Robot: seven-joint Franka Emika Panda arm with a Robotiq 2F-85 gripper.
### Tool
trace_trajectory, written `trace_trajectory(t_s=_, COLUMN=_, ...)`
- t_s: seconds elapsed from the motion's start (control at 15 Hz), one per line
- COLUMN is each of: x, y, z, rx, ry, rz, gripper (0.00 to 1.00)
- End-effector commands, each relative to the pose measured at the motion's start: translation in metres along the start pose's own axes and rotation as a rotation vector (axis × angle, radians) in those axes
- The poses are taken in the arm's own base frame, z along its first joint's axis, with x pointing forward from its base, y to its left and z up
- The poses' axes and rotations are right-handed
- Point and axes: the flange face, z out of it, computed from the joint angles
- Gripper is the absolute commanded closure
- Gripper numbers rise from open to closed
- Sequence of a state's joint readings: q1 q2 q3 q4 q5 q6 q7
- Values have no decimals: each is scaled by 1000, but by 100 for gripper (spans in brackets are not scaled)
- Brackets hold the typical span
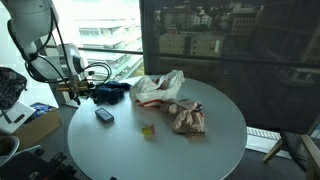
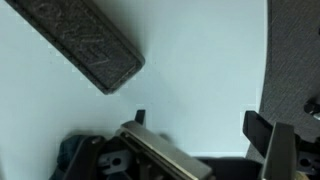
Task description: Move the shirt to the right then pick it up
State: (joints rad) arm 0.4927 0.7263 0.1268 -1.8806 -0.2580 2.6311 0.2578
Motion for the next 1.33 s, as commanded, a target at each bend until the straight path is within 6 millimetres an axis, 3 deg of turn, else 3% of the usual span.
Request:
trace_trajectory(t_s=0.0, x=35, y=12, z=22, rx=-40, ry=76, rz=-59, gripper=0)
trace_trajectory(t_s=0.33, x=82, y=40, z=32, rx=-94, ry=163, rz=-51, gripper=0)
trace_trajectory(t_s=0.6, x=98, y=50, z=40, rx=-90, ry=197, rz=-14, gripper=0)
trace_trajectory(t_s=0.73, x=99, y=51, z=46, rx=-93, ry=203, rz=-29, gripper=25)
trace_trajectory(t_s=0.87, x=99, y=50, z=44, rx=-92, ry=207, rz=-38, gripper=41)
trace_trajectory(t_s=1.27, x=99, y=45, z=1, rx=-132, ry=211, rz=-136, gripper=86)
